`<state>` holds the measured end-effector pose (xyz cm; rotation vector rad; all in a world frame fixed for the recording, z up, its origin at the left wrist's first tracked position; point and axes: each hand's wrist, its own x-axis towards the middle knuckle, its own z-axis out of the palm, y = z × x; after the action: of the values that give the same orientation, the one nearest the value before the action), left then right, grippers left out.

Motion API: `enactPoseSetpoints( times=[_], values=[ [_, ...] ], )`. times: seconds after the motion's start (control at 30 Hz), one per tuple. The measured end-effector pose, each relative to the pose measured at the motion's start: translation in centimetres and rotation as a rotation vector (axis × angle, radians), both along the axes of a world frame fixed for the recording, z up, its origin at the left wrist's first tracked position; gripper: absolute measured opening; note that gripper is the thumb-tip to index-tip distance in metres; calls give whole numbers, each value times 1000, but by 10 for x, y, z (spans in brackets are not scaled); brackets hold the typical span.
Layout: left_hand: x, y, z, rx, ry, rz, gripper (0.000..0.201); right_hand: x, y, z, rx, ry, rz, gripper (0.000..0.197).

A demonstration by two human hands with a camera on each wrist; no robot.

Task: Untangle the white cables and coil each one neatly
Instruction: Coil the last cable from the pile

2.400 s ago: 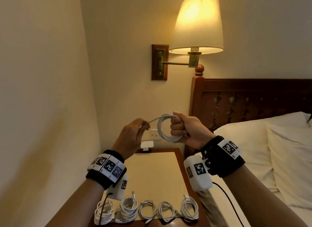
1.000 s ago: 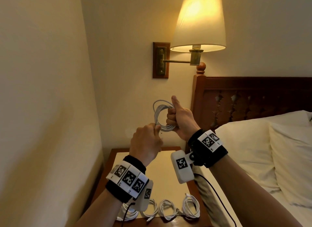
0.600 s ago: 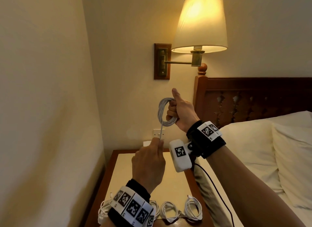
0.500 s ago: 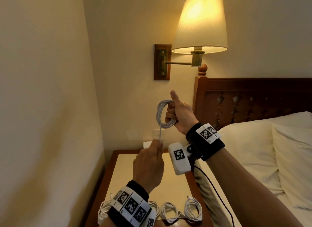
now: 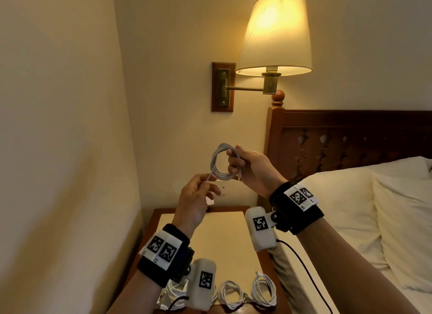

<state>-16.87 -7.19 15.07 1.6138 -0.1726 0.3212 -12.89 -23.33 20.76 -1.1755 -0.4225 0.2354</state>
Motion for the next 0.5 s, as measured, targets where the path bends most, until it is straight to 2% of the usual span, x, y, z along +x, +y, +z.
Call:
enactPoseSetpoints(
  times=[0.1, 0.17, 0.3, 0.4, 0.5],
  values=[
    [-5, -5, 9, -264, 147, -113, 26, 2, 1, -6, 108, 65, -13, 31],
    [-8, -7, 10, -368, 167, -192, 30, 4, 3, -9, 186, 111, -55, 32],
    [-16, -15, 10, -272, 20, -209, 33, 6, 6, -9, 265, 137, -120, 37],
    [-19, -17, 6, -221, -34, -189, 33, 7, 8, -1, 298, 122, -127, 33],
    [-8, -5, -7, 22, -84, -80, 26, 4, 6, 4, 331, 111, -112, 30]
  ],
)
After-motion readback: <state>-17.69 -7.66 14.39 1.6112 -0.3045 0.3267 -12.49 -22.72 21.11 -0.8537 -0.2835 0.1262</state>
